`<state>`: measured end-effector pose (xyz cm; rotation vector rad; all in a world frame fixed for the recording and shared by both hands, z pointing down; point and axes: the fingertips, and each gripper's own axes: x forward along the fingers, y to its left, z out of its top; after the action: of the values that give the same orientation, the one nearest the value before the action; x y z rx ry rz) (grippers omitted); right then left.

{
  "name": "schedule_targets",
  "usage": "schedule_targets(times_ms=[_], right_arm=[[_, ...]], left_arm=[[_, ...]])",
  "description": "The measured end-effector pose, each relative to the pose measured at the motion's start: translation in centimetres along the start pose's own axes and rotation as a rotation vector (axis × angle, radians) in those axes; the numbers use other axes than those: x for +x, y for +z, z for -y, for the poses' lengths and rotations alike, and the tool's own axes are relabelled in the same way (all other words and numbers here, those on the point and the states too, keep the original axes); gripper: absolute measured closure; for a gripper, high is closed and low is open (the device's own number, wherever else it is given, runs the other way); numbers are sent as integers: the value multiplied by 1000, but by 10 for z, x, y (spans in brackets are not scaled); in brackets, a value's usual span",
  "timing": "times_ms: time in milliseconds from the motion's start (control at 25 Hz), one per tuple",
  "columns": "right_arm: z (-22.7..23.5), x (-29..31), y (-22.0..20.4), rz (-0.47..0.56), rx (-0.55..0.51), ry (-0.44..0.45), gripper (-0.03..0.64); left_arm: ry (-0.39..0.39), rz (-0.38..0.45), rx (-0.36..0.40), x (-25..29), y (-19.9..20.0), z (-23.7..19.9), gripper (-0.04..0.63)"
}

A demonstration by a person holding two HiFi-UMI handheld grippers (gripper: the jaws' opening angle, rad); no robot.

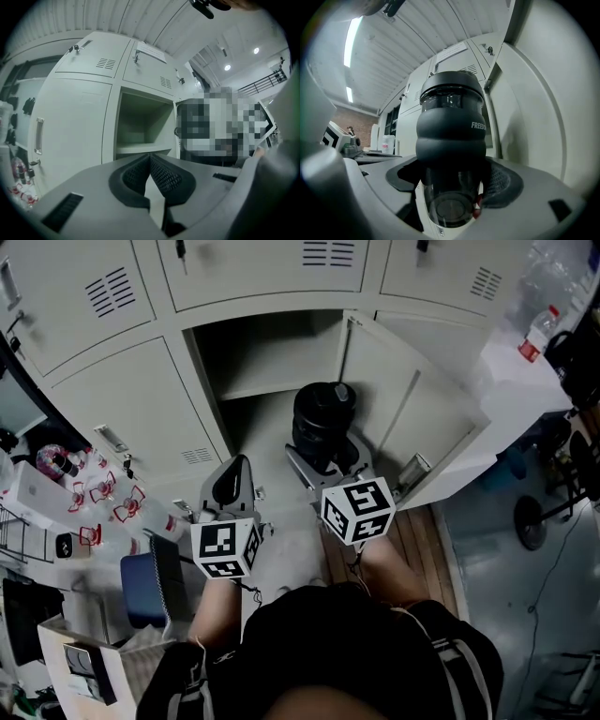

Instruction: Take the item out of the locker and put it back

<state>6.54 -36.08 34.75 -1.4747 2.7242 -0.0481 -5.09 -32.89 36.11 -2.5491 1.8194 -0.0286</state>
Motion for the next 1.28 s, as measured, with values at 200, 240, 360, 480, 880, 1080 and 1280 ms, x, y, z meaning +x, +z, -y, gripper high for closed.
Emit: schedule_targets(times_ms=[200,240,360,480,880,1080,1280], right_arm=[[-5,20,12,28,71,38,219],[-6,26,15,33,95,49,219],[-10,45,24,44,173,82,219],[-14,66,33,56,273,111,219],[-11,126,57,66,475,128,219],[0,151,68,74,513,113,219],[14,181,76,59,459,86,219]], left_arm=[[29,3,2,-4,2,-9,583],[36,4,2,-5,2,-11,583],[58,4,4,-9,3,-19,583],[81,6,7,-12,3,-28,583],[157,7,11,-23,4,-63,583],[175,11,22,-20,7,-76,583],[191,9,28,-19,7,-86,583]])
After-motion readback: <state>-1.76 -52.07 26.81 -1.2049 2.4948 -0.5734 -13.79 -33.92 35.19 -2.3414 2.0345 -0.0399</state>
